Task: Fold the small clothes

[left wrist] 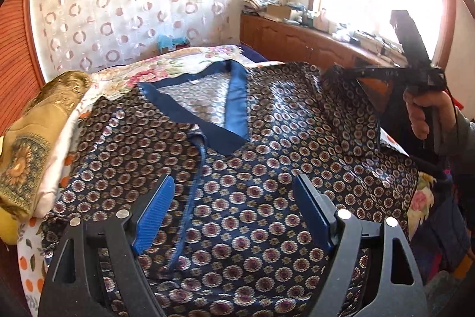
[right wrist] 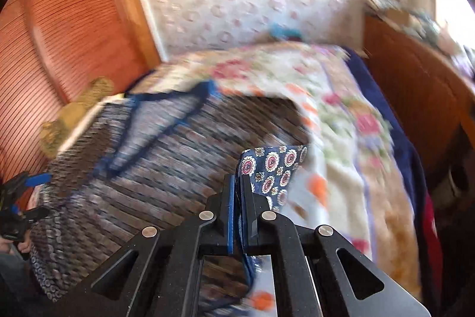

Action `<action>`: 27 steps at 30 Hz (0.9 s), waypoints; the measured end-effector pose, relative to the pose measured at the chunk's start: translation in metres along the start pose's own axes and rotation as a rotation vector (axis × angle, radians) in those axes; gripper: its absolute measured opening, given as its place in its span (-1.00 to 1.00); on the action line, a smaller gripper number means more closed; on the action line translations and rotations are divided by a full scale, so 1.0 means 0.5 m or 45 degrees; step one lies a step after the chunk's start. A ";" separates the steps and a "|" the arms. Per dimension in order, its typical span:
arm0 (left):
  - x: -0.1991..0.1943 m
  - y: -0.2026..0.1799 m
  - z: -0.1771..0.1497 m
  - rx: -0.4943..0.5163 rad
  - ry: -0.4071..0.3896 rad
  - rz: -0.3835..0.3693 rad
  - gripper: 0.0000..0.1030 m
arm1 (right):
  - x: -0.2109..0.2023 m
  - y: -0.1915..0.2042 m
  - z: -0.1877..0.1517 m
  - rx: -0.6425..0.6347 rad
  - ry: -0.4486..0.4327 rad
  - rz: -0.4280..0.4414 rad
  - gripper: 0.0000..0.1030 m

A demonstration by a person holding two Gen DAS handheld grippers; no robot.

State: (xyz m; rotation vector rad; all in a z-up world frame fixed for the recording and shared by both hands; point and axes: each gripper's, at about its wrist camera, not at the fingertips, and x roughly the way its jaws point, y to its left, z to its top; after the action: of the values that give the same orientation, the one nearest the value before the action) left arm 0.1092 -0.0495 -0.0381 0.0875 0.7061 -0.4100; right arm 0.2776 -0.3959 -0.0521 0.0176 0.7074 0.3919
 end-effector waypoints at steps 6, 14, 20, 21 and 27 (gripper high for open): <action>-0.020 0.031 -0.009 -0.042 -0.020 0.017 0.60 | 0.034 0.132 0.070 -0.137 -0.008 0.125 -0.94; -0.017 0.056 -0.030 -0.079 -0.024 0.011 0.60 | 0.141 0.238 0.105 -0.287 0.094 0.161 -0.55; -0.012 0.064 -0.042 -0.096 -0.016 0.005 0.60 | 0.141 0.213 0.091 -0.244 0.086 0.078 -0.16; -0.011 0.065 -0.042 -0.097 -0.015 0.007 0.60 | 0.139 0.203 0.082 -0.236 0.091 0.048 -0.16; 0.002 0.072 -0.045 -0.095 0.013 0.044 0.60 | 0.159 0.143 0.016 -0.214 0.186 -0.087 -0.11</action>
State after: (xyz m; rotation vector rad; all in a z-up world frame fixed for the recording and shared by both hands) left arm 0.1105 -0.0120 -0.0581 0.0311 0.7284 -0.3501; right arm 0.3129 -0.3001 -0.0854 -0.1952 0.8145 0.3887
